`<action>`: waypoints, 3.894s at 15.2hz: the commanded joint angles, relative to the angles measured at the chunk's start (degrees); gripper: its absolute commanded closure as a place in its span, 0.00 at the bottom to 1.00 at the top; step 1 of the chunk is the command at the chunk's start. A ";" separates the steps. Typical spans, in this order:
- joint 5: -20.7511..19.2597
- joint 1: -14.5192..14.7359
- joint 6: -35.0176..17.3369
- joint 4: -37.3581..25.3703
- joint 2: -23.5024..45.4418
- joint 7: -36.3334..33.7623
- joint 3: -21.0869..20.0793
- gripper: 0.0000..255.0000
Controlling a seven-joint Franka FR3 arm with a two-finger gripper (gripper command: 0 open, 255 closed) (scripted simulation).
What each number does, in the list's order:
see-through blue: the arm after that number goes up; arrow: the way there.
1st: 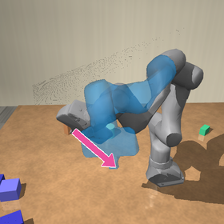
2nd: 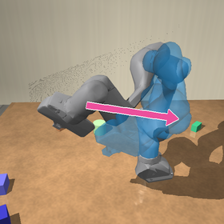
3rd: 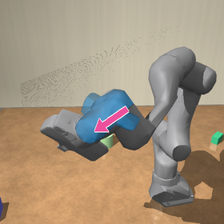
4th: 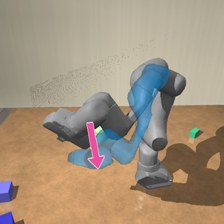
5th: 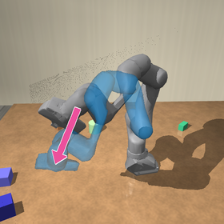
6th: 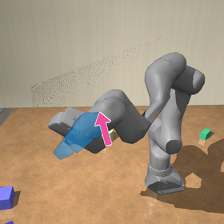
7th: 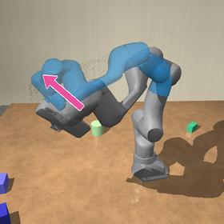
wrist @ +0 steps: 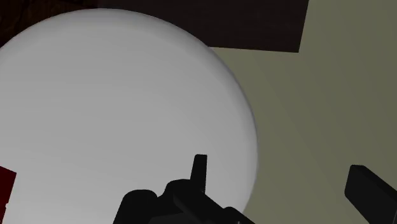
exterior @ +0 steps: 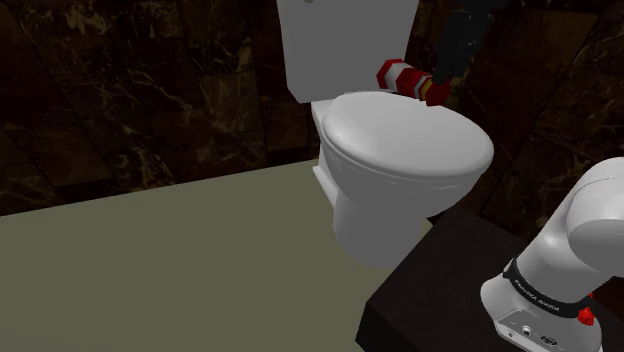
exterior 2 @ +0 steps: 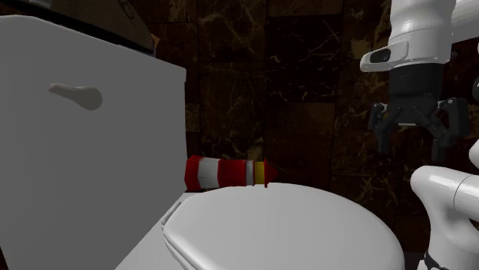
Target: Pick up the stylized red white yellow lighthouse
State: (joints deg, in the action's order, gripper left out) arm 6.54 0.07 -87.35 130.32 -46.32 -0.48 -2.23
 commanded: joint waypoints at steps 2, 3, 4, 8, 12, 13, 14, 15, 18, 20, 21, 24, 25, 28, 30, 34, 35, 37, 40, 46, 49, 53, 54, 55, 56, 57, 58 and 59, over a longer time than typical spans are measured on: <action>-0.82 -0.19 0.04 -0.12 0.61 1.92 1.47 0.00; -1.63 -0.36 0.06 -0.31 1.31 3.83 2.93 0.00; -2.43 -0.53 0.07 -0.59 2.10 5.74 4.38 0.00; -5.44 -1.04 -0.07 -2.50 6.10 13.34 10.08 0.00; -7.83 -1.35 -0.34 -5.68 11.40 20.97 15.55 0.00; -8.31 -1.36 -0.42 -6.67 12.91 22.88 16.91 0.00; -8.72 -1.37 -0.49 -7.74 14.50 24.81 18.24 0.00; -9.07 -1.35 -0.55 -8.88 16.16 26.75 19.57 0.00; -9.64 -1.30 -0.69 -12.79 21.61 32.67 23.46 0.00; -9.59 -1.27 -0.70 -15.79 25.63 36.73 25.99 0.00; -9.42 -1.29 -0.66 -17.42 27.77 38.81 27.23 0.00; -8.28 -1.53 -0.35 -22.81 34.70 45.20 30.78 0.00; -7.67 -1.74 -0.15 -24.80 37.19 47.39 31.88 0.00; -5.19 -2.94 0.82 -31.39 45.21 54.06 34.75 0.00; -3.08 -4.40 1.87 -36.39 50.97 58.46 36.15 0.00; -3.07 -4.54 -0.44 -34.10 51.03 58.61 35.97 0.00; -3.09 -4.52 -1.21 -33.30 51.00 58.62 35.95 0.00; -3.08 -4.48 -2.76 -31.74 50.99 58.64 35.93 0.00; -3.06 -4.46 -3.96 -30.56 51.01 58.68 35.91 0.00; -3.07 -4.43 -4.04 -30.46 50.98 58.63 35.89 1.00; -3.08 -4.44 -4.06 -30.43 50.97 58.65 35.90 1.00; -3.09 -4.50 -1.66 -32.84 50.99 58.62 35.95 1.00; -3.08 -4.52 -0.88 -33.64 51.01 58.61 35.97 1.00; -3.07 -4.55 -0.10 -34.45 51.05 58.61 35.98 1.00; -3.04 -4.58 0.68 -35.28 51.11 58.62 36.00 1.00; -3.01 -4.61 1.47 -36.13 51.18 58.63 36.02 1.00; -2.97 -4.66 2.26 -37.00 51.27 58.65 36.05 1.00; -2.92 -4.70 3.06 -37.88 51.37 58.67 36.07 1.00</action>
State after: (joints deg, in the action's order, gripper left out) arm 3.55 -4.54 -85.17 93.43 4.92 58.07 33.78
